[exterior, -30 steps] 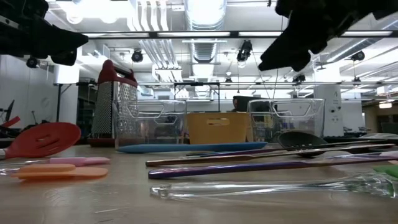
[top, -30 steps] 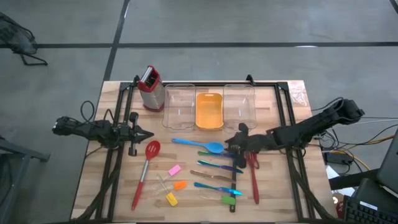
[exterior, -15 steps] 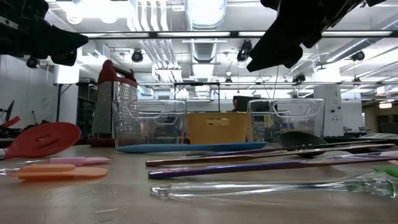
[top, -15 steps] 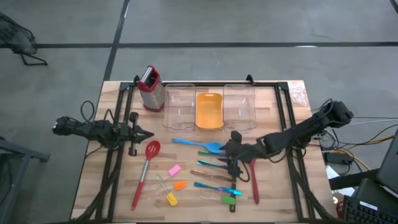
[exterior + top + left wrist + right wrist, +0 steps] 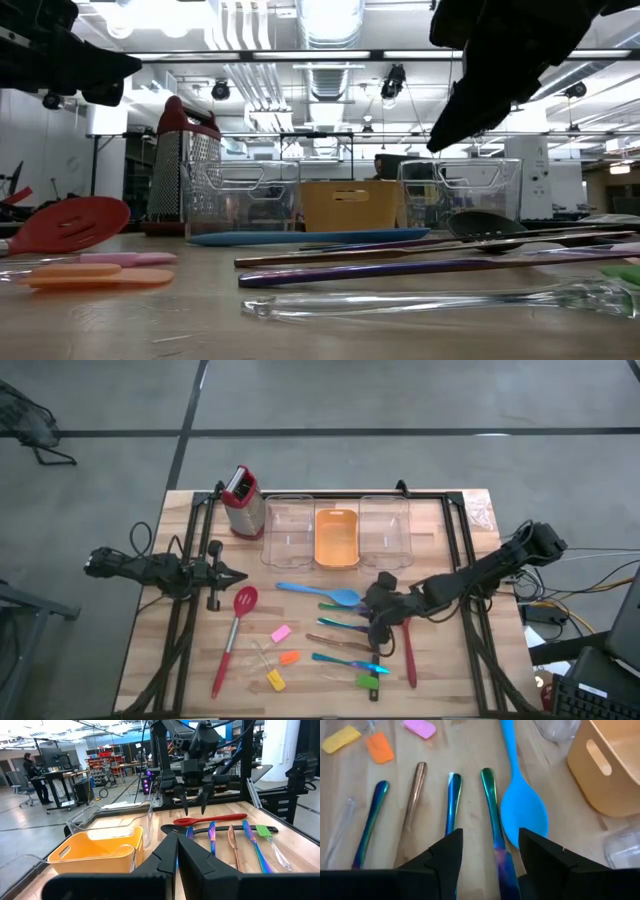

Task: Pick & Place Kitchen Items
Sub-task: Put the top blue knife into the right transparent bin

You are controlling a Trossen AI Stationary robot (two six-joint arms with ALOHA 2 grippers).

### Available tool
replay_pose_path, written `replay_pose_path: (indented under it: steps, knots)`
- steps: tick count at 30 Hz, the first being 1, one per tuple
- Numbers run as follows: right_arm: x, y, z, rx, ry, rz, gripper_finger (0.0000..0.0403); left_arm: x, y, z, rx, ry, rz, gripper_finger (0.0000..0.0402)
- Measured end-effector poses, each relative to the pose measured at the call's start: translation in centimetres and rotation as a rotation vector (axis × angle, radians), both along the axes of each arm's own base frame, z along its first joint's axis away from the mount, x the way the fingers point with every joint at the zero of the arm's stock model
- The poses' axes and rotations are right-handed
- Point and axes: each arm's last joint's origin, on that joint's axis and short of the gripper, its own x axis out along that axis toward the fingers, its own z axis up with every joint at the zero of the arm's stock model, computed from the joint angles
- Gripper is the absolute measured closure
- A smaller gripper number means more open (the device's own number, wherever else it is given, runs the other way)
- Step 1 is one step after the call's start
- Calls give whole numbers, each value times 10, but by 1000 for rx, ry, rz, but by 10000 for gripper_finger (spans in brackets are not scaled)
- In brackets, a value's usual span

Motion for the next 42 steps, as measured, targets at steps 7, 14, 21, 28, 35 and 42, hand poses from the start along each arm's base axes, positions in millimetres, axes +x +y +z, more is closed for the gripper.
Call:
replay_pose_path:
  steps: [7,14,21,28,35,42]
  knots:
    - [14,4,-20,-55,74,-3,230,0,0,0,1,1,0,381]
    - [28,8,-31,-92,174,-7,234,0,0,-1,2,9,0,382]
    - [41,13,-48,-133,285,-11,245,0,0,-1,2,9,0,382]
    - [47,15,-57,-156,344,-9,271,0,0,-1,2,9,0,381]
    - [49,13,-60,-175,368,-7,293,0,0,-1,2,9,0,383]
    - [53,5,-63,-174,372,-31,311,0,0,-1,4,15,0,380]
